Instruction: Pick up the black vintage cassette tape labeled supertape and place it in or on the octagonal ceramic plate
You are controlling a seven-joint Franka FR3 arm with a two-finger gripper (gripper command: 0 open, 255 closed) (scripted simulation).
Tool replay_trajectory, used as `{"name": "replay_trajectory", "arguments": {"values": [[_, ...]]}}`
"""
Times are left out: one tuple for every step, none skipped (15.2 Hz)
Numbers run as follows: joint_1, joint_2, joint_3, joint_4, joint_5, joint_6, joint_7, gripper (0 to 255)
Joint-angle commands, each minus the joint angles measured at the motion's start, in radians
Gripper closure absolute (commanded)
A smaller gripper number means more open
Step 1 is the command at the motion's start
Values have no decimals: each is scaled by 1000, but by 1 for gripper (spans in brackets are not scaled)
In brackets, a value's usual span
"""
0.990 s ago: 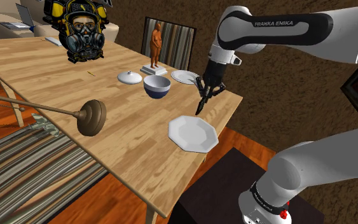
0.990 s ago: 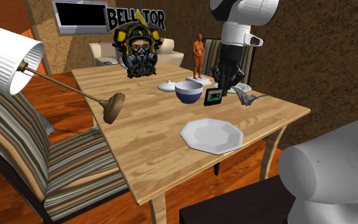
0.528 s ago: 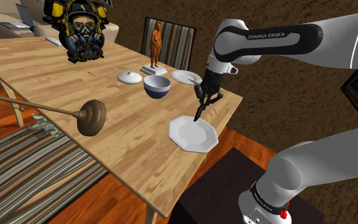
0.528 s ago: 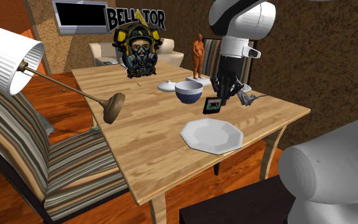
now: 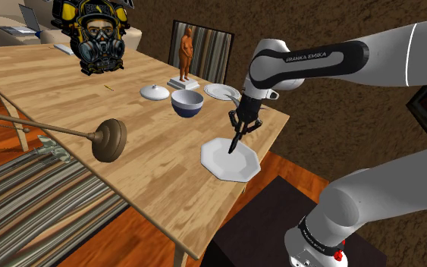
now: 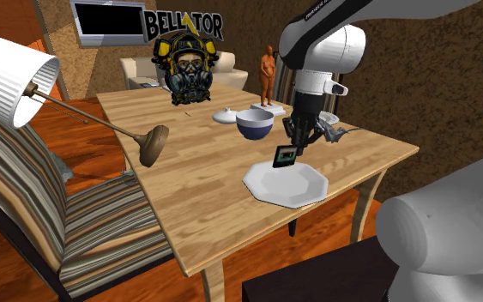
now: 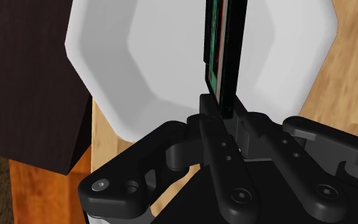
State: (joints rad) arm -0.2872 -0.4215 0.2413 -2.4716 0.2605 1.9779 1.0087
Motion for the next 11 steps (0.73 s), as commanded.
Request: {"name": "replay_trajectory", "arguments": {"values": [[0, 9, 2, -22, 3, 31, -5, 255], [0, 9, 2, -22, 3, 31, -5, 255], [0, 9, 2, -22, 3, 31, -5, 255], [0, 9, 2, -22, 3, 31, -5, 255], [0, 9, 2, -22, 3, 31, -5, 255], [0, 9, 2, -22, 3, 31, -5, 255], [0, 9, 2, -22, 3, 31, -5, 255], [0, 9, 2, -22, 3, 31, -5, 255], [0, 9, 2, -22, 3, 31, -5, 0], [0, 9, 2, -22, 3, 31, -5, 0], [0, 9, 2, -22, 3, 31, -5, 0]]}}
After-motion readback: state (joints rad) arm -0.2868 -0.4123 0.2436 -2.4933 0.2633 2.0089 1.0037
